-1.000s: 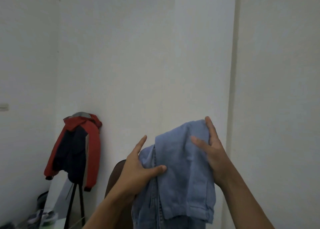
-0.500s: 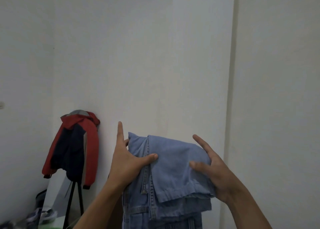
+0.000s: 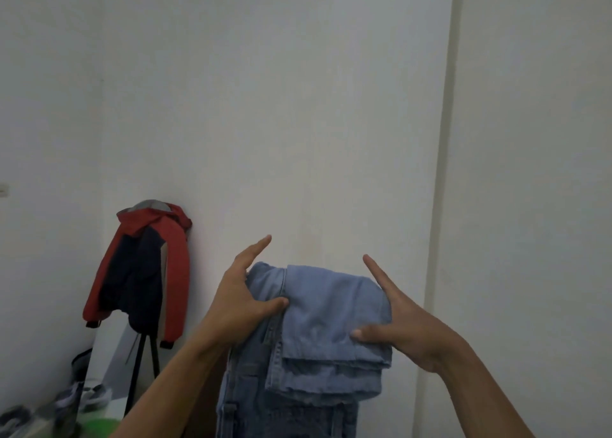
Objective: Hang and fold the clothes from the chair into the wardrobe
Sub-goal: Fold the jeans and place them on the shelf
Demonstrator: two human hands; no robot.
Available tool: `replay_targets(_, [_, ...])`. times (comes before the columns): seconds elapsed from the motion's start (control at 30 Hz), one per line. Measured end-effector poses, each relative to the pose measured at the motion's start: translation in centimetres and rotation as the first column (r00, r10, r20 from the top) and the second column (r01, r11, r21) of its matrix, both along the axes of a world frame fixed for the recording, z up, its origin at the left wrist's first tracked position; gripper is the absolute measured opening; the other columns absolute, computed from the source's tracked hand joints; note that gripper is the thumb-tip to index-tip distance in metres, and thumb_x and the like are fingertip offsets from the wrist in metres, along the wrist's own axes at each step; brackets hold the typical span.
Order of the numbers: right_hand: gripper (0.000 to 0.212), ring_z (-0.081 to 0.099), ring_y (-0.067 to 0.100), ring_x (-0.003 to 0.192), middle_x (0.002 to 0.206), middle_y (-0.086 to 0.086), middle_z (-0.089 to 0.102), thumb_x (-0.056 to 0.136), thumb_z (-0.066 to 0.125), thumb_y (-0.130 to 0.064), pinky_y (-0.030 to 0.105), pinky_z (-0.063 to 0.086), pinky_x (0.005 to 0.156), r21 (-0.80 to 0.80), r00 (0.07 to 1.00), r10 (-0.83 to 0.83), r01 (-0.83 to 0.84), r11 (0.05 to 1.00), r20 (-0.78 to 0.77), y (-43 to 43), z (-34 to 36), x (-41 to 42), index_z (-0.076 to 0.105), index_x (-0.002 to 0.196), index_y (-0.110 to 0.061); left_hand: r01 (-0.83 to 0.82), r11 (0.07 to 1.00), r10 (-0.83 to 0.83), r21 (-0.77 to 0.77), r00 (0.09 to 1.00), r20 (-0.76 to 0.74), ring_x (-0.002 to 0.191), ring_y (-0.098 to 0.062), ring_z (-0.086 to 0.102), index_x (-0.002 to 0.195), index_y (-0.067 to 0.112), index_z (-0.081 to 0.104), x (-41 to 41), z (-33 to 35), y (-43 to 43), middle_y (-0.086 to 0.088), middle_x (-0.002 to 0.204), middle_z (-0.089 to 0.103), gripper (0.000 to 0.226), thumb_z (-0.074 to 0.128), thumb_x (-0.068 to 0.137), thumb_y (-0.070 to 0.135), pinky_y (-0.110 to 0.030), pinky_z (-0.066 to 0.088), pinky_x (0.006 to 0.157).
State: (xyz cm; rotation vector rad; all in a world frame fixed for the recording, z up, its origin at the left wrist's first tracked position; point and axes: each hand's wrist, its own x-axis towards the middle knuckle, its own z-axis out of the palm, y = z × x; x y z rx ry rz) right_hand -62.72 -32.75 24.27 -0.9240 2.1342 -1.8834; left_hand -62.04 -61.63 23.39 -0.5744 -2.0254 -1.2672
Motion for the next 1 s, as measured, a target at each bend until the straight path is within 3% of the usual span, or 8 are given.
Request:
replay_targets(0.17, [0.084,0.064,0.017,0.119,0.132,-0.003,0.064,0.079,0.077,0.002,0.038,0.057,0.093,-0.193,0.994,-0.107,0.107,0.975,0.009,0.3,-1.0,-0.3,0.043,0.143,-0.041,0.025,0.984,-0.035,0.174,0.998,0.057,0.121,0.012,0.051,0.144,0.04,0.043,-0.4,-0.6,-0.2,0.024,0.137,0.052,0.101,0.095,0.058,0.033,-0.011,0.046,0.096])
replay_targets(0.27, [0.076,0.061,0.0,0.111,0.134,-0.012,0.056,0.076,0.086,-0.016,0.023,0.056,0.088,0.108,0.913,-0.297,0.338,0.935,-0.278,0.4,-0.6,-1.1,0.048,0.136,-0.044,-0.024,0.996,0.019,0.09,0.998,0.059,0.121,0.016,0.048,0.146,0.036,0.043,-0.9,-0.8,0.1,0.02,0.138,0.052,0.093,0.092,0.067,0.021,-0.005,0.04,0.093])
replay_targets(0.4, [0.076,0.06,0.008,0.113,0.129,-0.017,0.055,0.074,0.086,-0.021,0.027,0.057,0.088,0.248,0.866,-0.327,0.436,0.865,-0.379,0.3,-0.8,-1.1,0.047,0.136,-0.041,-0.078,0.991,0.08,0.106,0.997,-0.016,0.126,0.006,0.05,0.14,0.035,0.05,-0.9,-1.5,1.0,0.022,0.14,0.052,0.077,0.087,0.075,0.019,-0.017,0.042,0.102])
replay_targets(0.53, [0.07,0.066,0.018,0.061,0.115,0.006,0.062,0.084,0.078,-0.013,0.027,0.052,0.052,0.191,0.929,-0.346,0.367,0.91,-0.134,-0.1,-1.1,-0.5,0.043,0.14,-0.036,-0.083,0.974,0.092,0.209,0.995,-0.033,0.124,0.003,0.052,0.134,0.035,0.056,-1.2,-1.9,1.9,0.019,0.138,0.055,0.074,0.091,0.07,0.023,-0.014,0.045,0.098])
replay_targets(0.67, [0.08,0.068,0.036,0.068,0.128,0.013,0.061,0.087,0.075,-0.029,0.035,0.055,0.049,0.168,0.957,-0.098,0.053,0.984,0.272,1.1,-0.3,0.7,0.025,0.147,-0.049,-0.149,0.963,0.185,0.224,0.971,-0.149,0.128,0.0,0.048,0.127,0.03,0.06,-1.3,-2.5,2.6,0.01,0.133,0.056,0.072,0.093,0.064,0.018,-0.019,0.041,0.107])
replay_targets(0.73, [0.081,0.069,0.042,0.076,0.139,0.01,0.053,0.088,0.071,-0.035,0.038,0.058,0.051,0.066,0.923,-0.024,-0.002,0.998,0.384,0.9,-0.5,1.0,0.021,0.15,-0.051,-0.14,0.966,0.182,0.218,0.966,-0.186,0.128,-0.003,0.048,0.126,0.032,0.059,-1.5,-2.6,2.7,0.008,0.133,0.056,0.071,0.092,0.064,0.017,-0.019,0.041,0.106])
replay_targets(0.83, [0.065,0.07,0.048,0.093,0.142,0.003,0.038,0.09,0.061,-0.044,0.053,0.061,0.065,-0.142,0.913,-0.045,0.112,0.984,0.406,-0.8,-1.4,0.9,0.031,0.147,-0.051,-0.139,0.967,0.182,0.213,0.963,-0.201,0.128,-0.006,0.049,0.128,0.029,0.059,-1.8,-2.3,2.7,0.008,0.132,0.056,0.072,0.092,0.065,0.017,-0.02,0.04,0.106])
replay_targets(1.0, [0.058,0.072,0.041,0.094,0.128,0.008,0.064,0.077,0.06,-0.057,0.066,0.05,0.088,-0.458,0.928,-0.154,0.306,0.835,0.339,-3.4,-2.6,-0.2,0.06,0.131,-0.035,-0.172,0.976,0.188,0.131,0.974,-0.123,0.127,-0.001,0.047,0.132,0.029,0.055,-2.2,-1.8,2.4,0.011,0.135,0.052,0.072,0.09,0.069,0.027,-0.025,0.042,0.107])
